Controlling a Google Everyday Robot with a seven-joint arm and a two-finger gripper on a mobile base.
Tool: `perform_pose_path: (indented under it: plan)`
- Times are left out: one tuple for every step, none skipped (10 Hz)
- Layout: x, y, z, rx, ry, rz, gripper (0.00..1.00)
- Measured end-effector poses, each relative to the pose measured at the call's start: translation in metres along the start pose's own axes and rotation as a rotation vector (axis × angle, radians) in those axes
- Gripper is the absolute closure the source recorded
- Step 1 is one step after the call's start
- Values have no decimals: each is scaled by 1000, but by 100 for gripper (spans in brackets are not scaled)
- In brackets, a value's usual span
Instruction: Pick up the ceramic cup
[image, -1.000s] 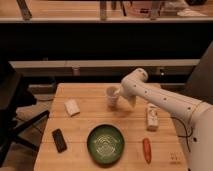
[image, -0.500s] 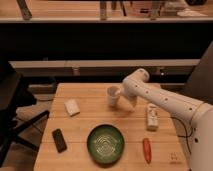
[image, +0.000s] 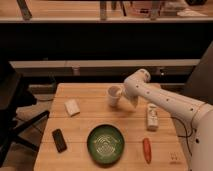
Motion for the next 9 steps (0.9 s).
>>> perform_pose_path:
  plan:
    - [1,2,0,-1,1,-1,20]
    - [2,3,-1,-1,2,-1,20]
    - [2,3,-1,-1,2,-1,20]
    - [2,4,-1,-1,1,-1,20]
    - [3,5,-1,-1,2,-2,20]
    - [4,6,-1,-1,2,-2,24]
    - [6,8,-2,-1,3,-3,24]
    - [7,8,-4,-1,4,-3,24]
    - [7,9,-4,-1,3,-3,22]
